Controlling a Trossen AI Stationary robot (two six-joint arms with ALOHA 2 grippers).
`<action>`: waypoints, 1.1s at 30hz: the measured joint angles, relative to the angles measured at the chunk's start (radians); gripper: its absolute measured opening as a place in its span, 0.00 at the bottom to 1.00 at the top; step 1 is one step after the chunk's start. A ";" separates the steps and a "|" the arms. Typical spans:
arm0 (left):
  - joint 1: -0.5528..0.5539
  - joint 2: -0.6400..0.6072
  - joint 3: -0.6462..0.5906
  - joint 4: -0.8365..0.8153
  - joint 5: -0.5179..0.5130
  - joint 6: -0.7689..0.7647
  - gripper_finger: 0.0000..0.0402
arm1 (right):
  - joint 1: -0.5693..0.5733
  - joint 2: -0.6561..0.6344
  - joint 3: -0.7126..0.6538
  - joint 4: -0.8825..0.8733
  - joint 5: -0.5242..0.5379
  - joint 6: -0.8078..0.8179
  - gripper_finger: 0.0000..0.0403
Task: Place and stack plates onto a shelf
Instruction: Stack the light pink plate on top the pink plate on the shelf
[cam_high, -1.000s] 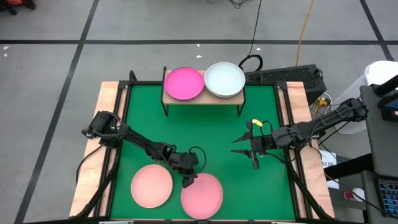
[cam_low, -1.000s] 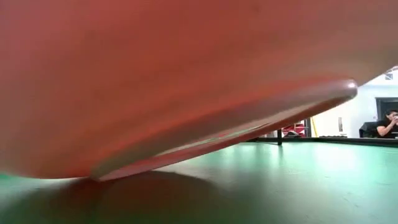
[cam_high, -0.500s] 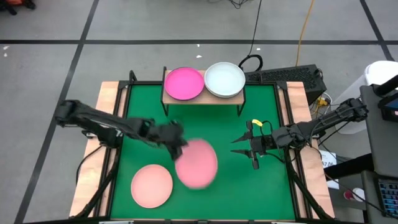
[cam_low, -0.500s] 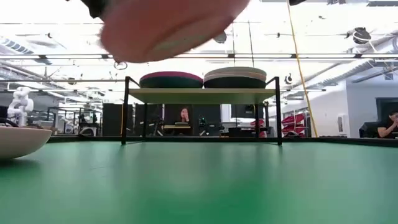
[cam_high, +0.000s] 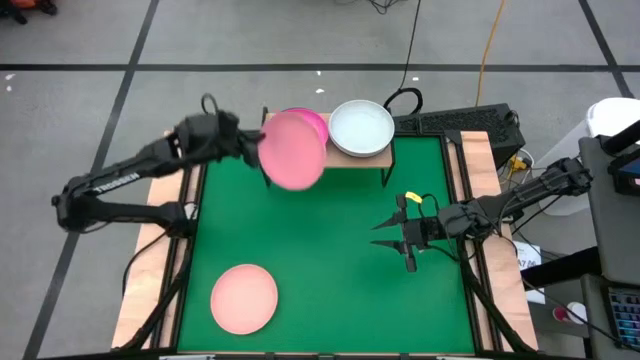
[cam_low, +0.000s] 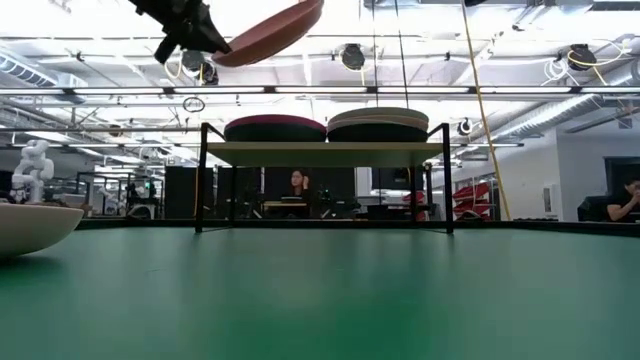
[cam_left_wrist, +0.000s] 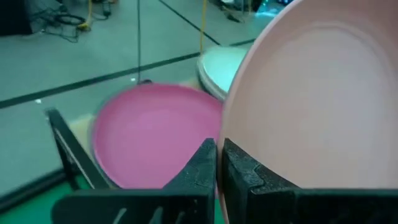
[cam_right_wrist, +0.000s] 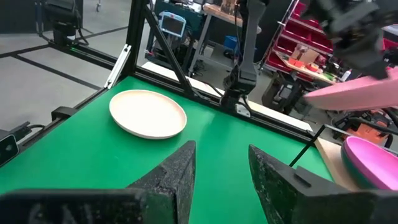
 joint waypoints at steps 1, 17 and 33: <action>0.037 0.015 0.032 -0.016 0.028 0.007 0.02 | 0.000 0.000 0.000 0.003 0.000 0.000 0.32; 0.261 0.450 0.538 -0.272 0.194 0.144 0.02 | 0.000 0.000 0.000 -0.017 0.000 0.002 0.32; 0.382 0.476 0.540 -0.347 0.206 0.150 0.02 | 0.000 0.000 0.000 -0.026 0.000 0.001 0.32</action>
